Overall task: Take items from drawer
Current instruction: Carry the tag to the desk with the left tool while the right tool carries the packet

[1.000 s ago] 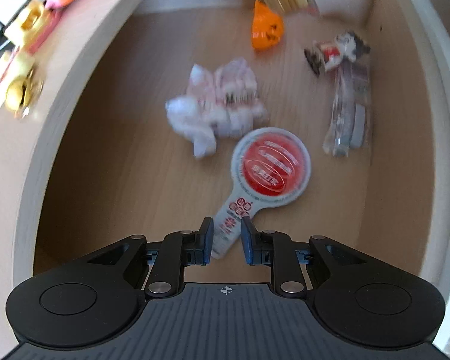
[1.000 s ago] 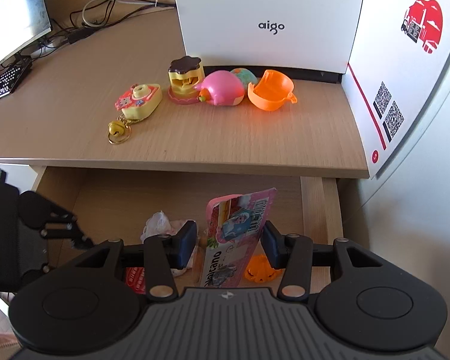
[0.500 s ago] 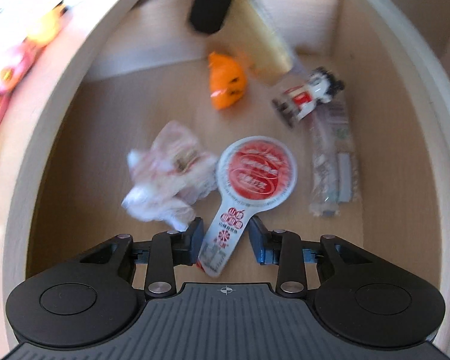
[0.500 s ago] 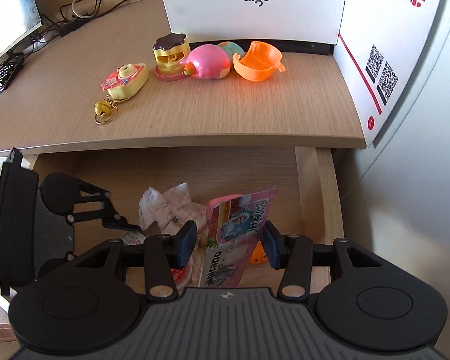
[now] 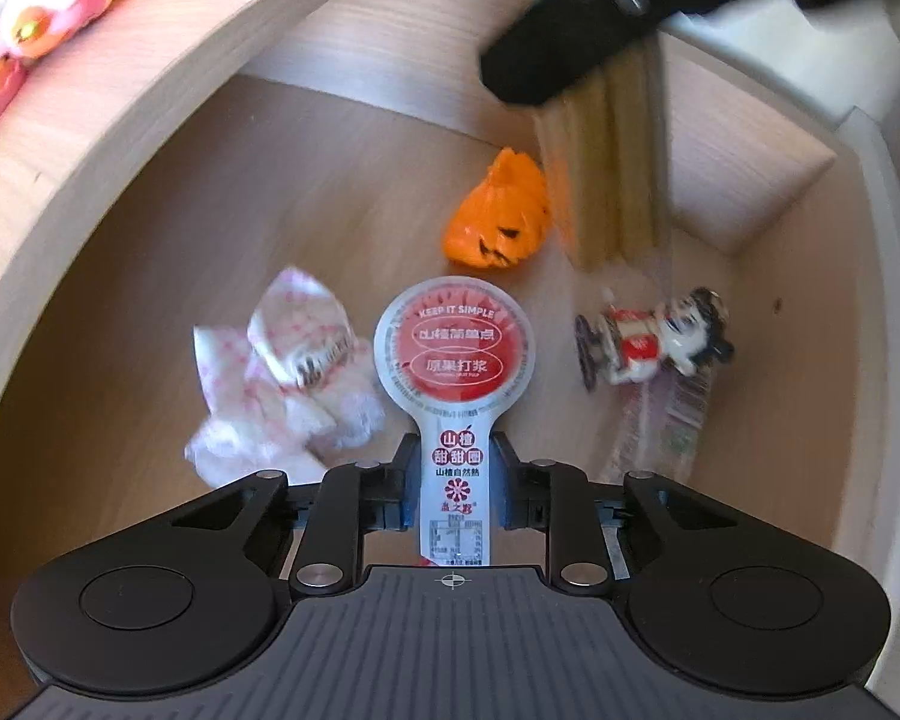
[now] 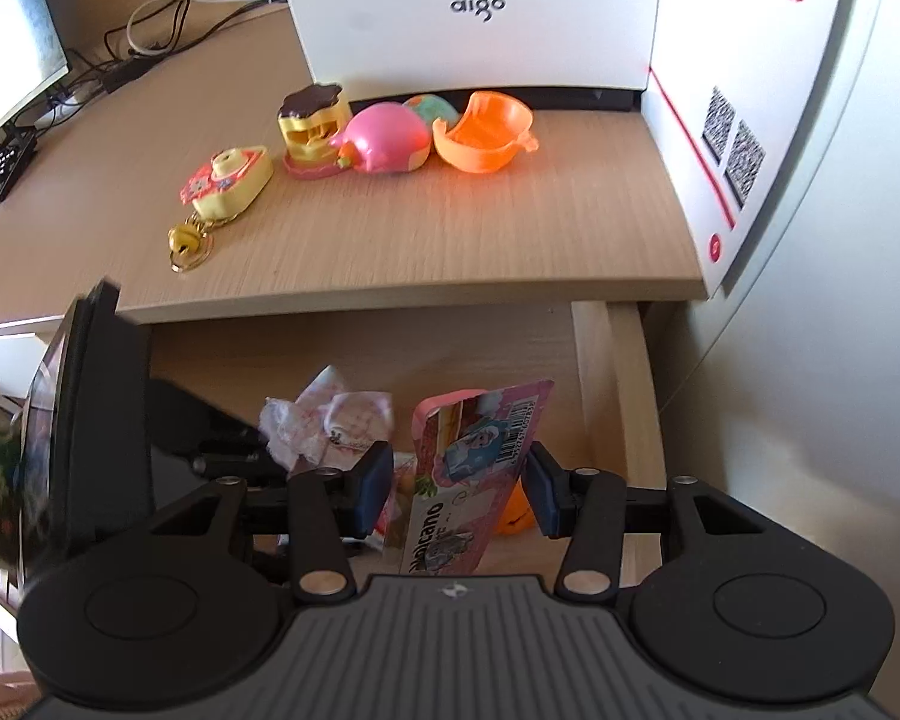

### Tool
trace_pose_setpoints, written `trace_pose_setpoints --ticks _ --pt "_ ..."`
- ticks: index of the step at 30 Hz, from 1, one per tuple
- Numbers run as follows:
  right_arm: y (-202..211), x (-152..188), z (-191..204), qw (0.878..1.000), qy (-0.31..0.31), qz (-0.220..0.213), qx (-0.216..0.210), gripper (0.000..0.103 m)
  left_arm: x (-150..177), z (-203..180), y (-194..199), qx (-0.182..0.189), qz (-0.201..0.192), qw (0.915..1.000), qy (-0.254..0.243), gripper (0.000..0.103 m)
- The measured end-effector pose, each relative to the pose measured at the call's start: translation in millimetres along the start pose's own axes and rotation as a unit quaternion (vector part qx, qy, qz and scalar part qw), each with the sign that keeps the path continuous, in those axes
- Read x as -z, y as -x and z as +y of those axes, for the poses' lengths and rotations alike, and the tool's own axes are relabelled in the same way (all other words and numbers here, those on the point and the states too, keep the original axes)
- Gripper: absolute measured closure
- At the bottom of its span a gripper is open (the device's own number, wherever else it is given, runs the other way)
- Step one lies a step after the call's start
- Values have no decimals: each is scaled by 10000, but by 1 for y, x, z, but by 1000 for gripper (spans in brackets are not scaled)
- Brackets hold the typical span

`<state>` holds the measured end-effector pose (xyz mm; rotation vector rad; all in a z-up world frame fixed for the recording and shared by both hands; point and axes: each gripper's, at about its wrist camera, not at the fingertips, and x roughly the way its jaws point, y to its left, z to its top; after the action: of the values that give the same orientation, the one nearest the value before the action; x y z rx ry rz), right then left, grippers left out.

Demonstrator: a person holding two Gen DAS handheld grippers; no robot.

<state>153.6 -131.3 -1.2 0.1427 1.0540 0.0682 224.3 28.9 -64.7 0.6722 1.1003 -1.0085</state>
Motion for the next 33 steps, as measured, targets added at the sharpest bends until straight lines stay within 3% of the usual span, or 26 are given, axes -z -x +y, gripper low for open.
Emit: trace_pose_setpoints --ticks 3,6,9,11,14,15,17,19,21,24,26,30,32,33 --pt "5 -4 0 10000 -8 -82 5 56 11 2 24 -145 -138 9998 39 77" --pt "11 -8 3 9998 34 -181 -20 56 25 12 65 -347 -448 9973 462 77" --pt "18 -12 7 9995 100 -301 -36 56 35 15 115 -685 -1000 9871 1050 77" --pt "23 -14 9 9992 123 -375 -72 56 35 30 147 -1190 -1401 9717 1481 77" --pt "27 -18 13 9988 131 -450 -144 56 31 66 170 -2163 -1681 9355 2233 77" --pt "28 -19 14 9988 133 -455 -150 56 30 83 176 -2367 -1690 9248 2453 77" --pt "29 -22 16 9988 133 -455 -116 56 24 105 169 -2542 -1670 9123 2741 77" --pt "33 -25 19 9987 168 -487 -44 56 16 118 147 -2514 -1580 9096 2905 77" --pt "40 -29 20 9982 219 -561 21 56 19 135 135 -2209 -1520 9107 3141 76" --pt "52 -36 20 9969 268 -721 130 56 28 150 129 -2016 -1852 9030 3311 76" --pt "59 -44 16 9958 258 -862 178 56 28 152 136 -2128 -2147 8909 3391 75" --pt "67 -71 9 9932 132 -1135 231 56 35 151 167 -2448 -2914 8530 3572 75" --pt "61 -89 9 9920 174 -1205 340 56 42 148 179 -2425 -3151 8415 3659 76" --pt "54 -98 9 9918 216 -1193 409 56 45 146 185 -2429 -3200 8399 3649 76"
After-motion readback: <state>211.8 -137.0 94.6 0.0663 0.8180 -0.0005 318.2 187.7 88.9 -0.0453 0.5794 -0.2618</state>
